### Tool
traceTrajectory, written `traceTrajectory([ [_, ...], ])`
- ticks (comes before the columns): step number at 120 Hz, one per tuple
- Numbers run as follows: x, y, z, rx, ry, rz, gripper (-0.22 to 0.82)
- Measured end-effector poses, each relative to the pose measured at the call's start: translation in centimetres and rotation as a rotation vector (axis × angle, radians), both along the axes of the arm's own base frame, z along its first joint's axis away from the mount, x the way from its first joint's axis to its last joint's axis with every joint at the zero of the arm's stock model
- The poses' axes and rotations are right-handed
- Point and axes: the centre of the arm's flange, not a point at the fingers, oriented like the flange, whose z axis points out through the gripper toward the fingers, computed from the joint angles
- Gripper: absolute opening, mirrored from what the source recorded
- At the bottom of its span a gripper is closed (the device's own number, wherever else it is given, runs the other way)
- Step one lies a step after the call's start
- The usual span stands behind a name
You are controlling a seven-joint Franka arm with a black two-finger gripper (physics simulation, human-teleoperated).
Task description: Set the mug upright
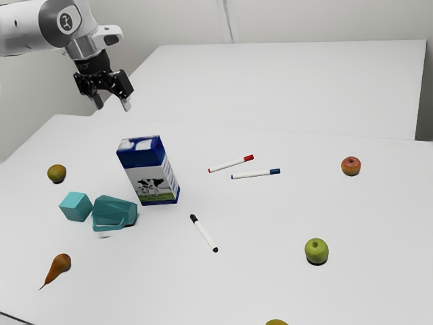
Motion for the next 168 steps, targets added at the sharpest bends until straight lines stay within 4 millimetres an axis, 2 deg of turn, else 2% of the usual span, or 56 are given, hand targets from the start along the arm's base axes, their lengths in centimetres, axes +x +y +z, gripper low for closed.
traceTrajectory([
  [21, -0.1, 0.0, -0.2, -0.002, 0.007, 0.002, 0.60],
  [36, -0.5, 0.9, -1.0, -0.006, 0.027, 0.018, 0.60],
  [43, -1.4, 1.3, -1.0, -0.021, 0.032, 0.029, 0.60],
  [48, -2.9, 1.9, -1.3, -0.059, 0.043, 0.051, 0.60],
  [55, -4.9, 3.7, -2.2, -0.127, 0.059, 0.095, 0.60],
  [66, -6.7, 7.2, -4.3, -0.219, 0.073, 0.156, 0.60],
  [80, -8.2, 12.3, -6.6, -0.302, 0.060, 0.222, 0.60],
  [90, -9.0, 15.9, -8.9, -0.344, 0.054, 0.262, 0.60],
  [96, -9.3, 17.2, -10.7, -0.365, 0.058, 0.270, 0.60],
  [123, -8.8, 15.3, -17.5, -0.455, 0.046, 0.186, 0.60],
  [142, -9.4, 17.0, -21.7, -0.474, 0.029, 0.190, 0.60],
  [157, -9.5, 18.4, -23.5, -0.489, 0.004, 0.190, 0.60],
  [168, -9.4, 18.6, -24.5, -0.506, -0.010, 0.183, 0.60],
])
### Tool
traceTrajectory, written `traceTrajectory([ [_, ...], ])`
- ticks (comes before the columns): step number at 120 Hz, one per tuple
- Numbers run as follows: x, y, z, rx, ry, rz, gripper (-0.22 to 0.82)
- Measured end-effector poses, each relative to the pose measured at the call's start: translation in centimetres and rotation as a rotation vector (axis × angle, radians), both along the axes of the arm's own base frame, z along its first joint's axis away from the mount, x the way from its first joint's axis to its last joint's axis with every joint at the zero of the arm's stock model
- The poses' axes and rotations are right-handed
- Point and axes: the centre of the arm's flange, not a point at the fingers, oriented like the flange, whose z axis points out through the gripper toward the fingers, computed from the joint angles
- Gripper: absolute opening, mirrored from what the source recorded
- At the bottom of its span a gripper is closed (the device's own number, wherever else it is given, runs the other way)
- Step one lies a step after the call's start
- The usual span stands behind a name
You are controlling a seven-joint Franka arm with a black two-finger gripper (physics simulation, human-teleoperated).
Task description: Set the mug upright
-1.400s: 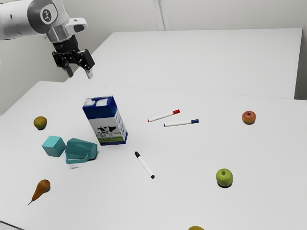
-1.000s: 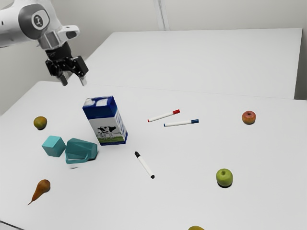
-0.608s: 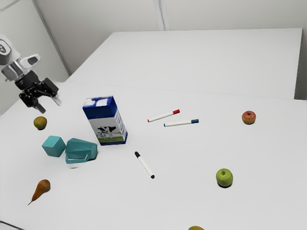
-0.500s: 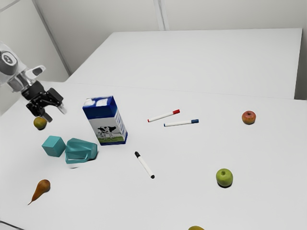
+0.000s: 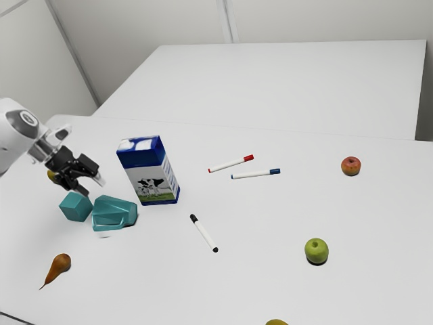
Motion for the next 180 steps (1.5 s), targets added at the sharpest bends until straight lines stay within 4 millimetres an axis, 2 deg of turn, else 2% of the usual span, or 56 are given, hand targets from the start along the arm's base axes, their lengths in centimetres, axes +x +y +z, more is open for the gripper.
traceTrajectory([
  [25, -1.5, -1.2, -3.1, -0.094, -0.009, 0.020, 0.60],
  [39, -1.7, -1.7, -3.5, -0.136, -0.023, 0.023, 0.59],
  [60, -1.9, -2.1, -3.7, -0.164, -0.036, 0.008, 0.15],
  [66, -2.1, -2.2, -3.9, -0.171, -0.034, 0.005, 0.06],
  [74, -2.1, -2.3, -3.8, -0.173, -0.041, -0.001, 0.01],
  [97, -2.7, -2.2, -1.5, -0.194, -0.075, -0.024, -0.12],
  [107, -3.0, -2.6, -0.5, -0.210, -0.084, -0.043, -0.14],
  [124, -4.7, -3.5, 3.0, -0.206, -0.128, -0.074, -0.15],
  [144, -5.7, -3.6, 6.4, -0.058, -0.112, -0.137, -0.17],
  [151, -5.0, -5.2, 7.2, 0.014, -0.094, -0.191, -0.17],
  [162, -3.4, -11.0, 7.7, 0.106, -0.076, -0.314, -0.17],
  [166, -3.2, -12.6, 7.5, 0.135, -0.071, -0.339, -0.17],
  [172, -3.1, -13.7, 6.9, 0.173, -0.067, -0.350, -0.17],
  [180, -3.2, -13.8, 6.5, 0.219, -0.069, -0.332, -0.17],
])
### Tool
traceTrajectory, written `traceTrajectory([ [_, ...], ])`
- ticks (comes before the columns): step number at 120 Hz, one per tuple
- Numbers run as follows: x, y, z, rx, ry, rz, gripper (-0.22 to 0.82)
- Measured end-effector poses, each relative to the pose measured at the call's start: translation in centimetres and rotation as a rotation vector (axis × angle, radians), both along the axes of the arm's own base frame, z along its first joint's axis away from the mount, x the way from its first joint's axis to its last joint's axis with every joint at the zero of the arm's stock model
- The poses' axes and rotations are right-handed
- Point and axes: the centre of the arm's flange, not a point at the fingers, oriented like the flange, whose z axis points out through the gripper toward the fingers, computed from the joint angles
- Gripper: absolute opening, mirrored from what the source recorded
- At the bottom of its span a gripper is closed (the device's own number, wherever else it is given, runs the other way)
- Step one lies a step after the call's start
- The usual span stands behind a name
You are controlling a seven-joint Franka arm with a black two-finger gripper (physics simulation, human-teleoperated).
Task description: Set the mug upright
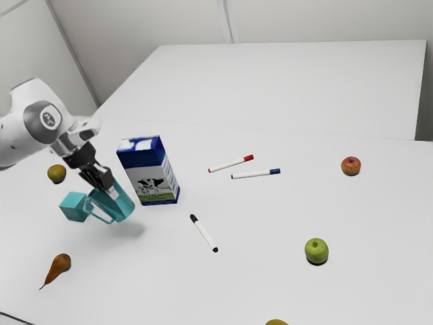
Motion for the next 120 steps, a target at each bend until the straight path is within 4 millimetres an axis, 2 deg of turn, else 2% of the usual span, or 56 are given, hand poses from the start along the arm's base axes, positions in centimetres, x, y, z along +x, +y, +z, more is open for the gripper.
traceTrajectory([
  [8, -0.5, -0.1, -0.1, 0.042, -0.025, 0.022, -0.17],
  [22, -0.7, -2.3, 0.3, 0.122, -0.082, 0.016, -0.17],
  [65, -0.7, -7.4, -2.2, 0.264, -0.120, 0.021, -0.17],
  [90, -0.4, -8.1, -3.0, 0.337, -0.110, 0.030, -0.17],
  [120, 0.4, -9.2, -6.1, 0.362, -0.056, 0.047, -0.17],
])
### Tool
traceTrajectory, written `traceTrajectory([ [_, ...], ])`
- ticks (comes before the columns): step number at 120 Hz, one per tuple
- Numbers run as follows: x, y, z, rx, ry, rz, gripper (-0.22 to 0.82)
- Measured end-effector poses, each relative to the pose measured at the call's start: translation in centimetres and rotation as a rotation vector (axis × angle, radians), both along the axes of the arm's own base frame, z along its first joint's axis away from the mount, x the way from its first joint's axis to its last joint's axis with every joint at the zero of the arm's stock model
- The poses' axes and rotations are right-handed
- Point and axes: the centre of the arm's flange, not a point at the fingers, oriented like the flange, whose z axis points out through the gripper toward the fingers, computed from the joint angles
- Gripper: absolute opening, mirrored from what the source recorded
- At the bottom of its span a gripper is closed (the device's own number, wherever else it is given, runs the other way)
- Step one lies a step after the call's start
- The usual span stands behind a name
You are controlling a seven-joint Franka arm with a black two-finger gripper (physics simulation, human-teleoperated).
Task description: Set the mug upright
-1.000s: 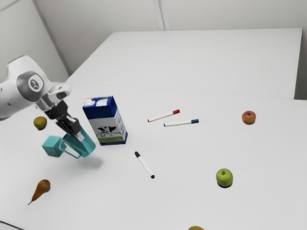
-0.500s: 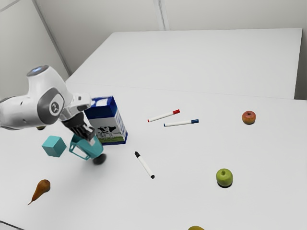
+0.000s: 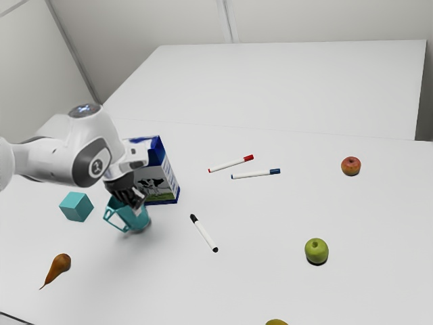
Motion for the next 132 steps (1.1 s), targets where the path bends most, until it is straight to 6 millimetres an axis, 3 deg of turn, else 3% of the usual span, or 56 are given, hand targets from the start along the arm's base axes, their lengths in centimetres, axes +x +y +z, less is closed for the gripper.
traceTrajectory([
  [16, 0.1, 0.0, -0.6, 0.003, 0.004, 0.028, -0.15],
  [40, 0.3, -0.1, -0.9, -0.002, 0.003, 0.058, 0.26],
  [60, 0.8, -1.5, 1.0, 0.002, -0.027, 0.046, 0.45],
  [72, 2.2, -2.1, 4.9, 0.002, -0.066, 0.046, 0.51],
  [93, 5.6, -2.7, 15.6, -0.011, -0.118, 0.060, 0.56],
  [118, 6.8, -2.2, 23.7, -0.034, -0.110, 0.087, 0.59],
  [132, 9.5, -2.4, 27.0, -0.050, -0.107, 0.078, 0.60],
])
